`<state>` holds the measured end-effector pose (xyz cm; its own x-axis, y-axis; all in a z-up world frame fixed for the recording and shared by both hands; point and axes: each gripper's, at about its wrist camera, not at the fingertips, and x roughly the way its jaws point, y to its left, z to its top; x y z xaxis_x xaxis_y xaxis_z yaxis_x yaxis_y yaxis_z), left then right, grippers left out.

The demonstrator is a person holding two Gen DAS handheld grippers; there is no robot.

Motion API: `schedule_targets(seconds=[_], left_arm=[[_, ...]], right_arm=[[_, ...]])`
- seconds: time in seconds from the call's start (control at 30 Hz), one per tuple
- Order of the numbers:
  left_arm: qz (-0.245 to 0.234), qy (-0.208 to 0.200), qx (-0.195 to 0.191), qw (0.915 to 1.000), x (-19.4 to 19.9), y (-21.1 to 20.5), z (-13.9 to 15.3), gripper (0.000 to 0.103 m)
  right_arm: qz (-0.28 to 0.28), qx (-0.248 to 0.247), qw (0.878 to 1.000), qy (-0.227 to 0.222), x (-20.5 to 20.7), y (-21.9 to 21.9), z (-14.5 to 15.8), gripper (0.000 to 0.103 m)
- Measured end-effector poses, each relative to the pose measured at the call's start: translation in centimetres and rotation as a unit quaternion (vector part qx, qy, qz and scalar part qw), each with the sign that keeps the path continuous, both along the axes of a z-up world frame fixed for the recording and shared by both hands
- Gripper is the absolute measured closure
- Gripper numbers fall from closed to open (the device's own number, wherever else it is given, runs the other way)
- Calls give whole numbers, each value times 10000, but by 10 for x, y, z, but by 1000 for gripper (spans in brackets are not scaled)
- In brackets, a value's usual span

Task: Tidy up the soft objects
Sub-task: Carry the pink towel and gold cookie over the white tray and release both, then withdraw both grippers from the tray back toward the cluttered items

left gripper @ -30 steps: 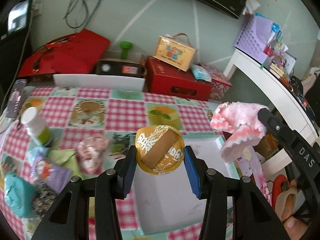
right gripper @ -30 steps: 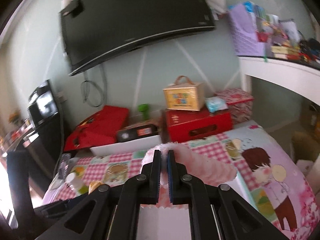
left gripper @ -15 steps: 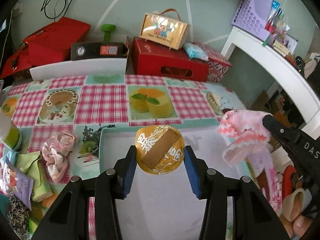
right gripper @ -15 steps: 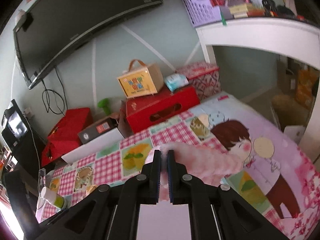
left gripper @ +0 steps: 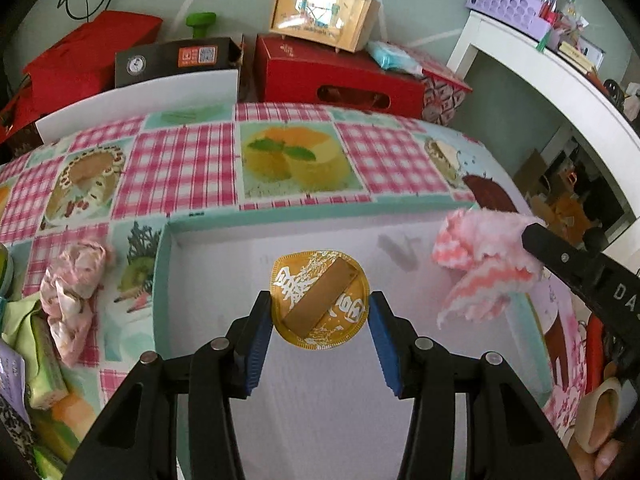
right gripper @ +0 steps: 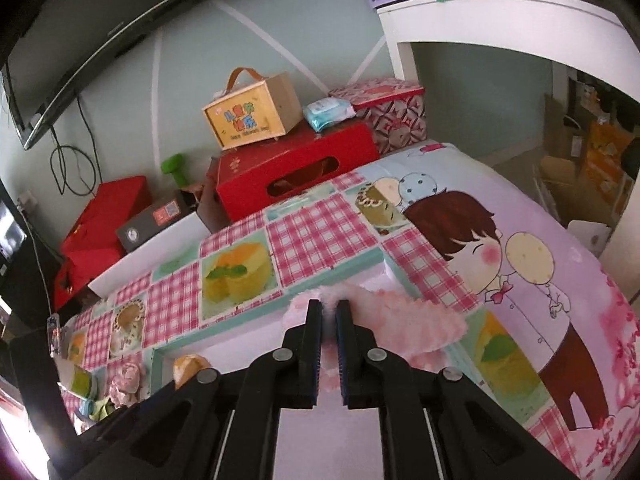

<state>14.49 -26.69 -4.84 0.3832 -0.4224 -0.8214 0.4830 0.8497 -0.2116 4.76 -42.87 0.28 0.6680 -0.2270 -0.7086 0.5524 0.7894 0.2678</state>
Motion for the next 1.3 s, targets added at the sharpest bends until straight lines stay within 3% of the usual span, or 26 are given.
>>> schedule_targets(seconds=[0.1, 0.47, 0.77, 0.87, 0.93, 0.97, 1.03, 1.1, 1.17, 1.3], left_arm=[[-2, 71, 75, 9999, 0, 0, -6, 54], [-53, 175, 394, 9991, -4, -6, -23, 53], [-59, 340, 425, 9985, -7, -2, -17, 52], [-30, 319, 364, 9988, -9, 2, -11, 39], [-14, 261, 341, 9991, -11, 5, -6, 39], [-7, 232, 321, 9992, -12, 6, -3, 39], [11, 220, 291, 9993, -13, 8, 1, 38], [87, 227, 232, 9994, -13, 12, 5, 37], [203, 206, 206, 9994, -12, 17, 9, 31], [508, -13, 213, 9985, -9, 29, 17, 20]], right_arm=[[-11, -165, 9991, 384, 5, 4, -8, 93], [123, 465, 9918, 1180, 11, 1, -51, 93], [213, 331, 9895, 1391, 7, 6, -44, 87], [188, 327, 9902, 1348, 3, 3, -39, 87], [142, 308, 9908, 1312, 0, 1, -35, 86], [120, 292, 9912, 1287, -2, 0, -32, 84], [73, 253, 9918, 1251, -6, -1, -29, 68], [27, 201, 9923, 1222, -8, -2, -26, 61], [8, 179, 9926, 1204, -10, -3, -23, 59], [-62, 152, 9915, 1288, -10, -4, -24, 41]])
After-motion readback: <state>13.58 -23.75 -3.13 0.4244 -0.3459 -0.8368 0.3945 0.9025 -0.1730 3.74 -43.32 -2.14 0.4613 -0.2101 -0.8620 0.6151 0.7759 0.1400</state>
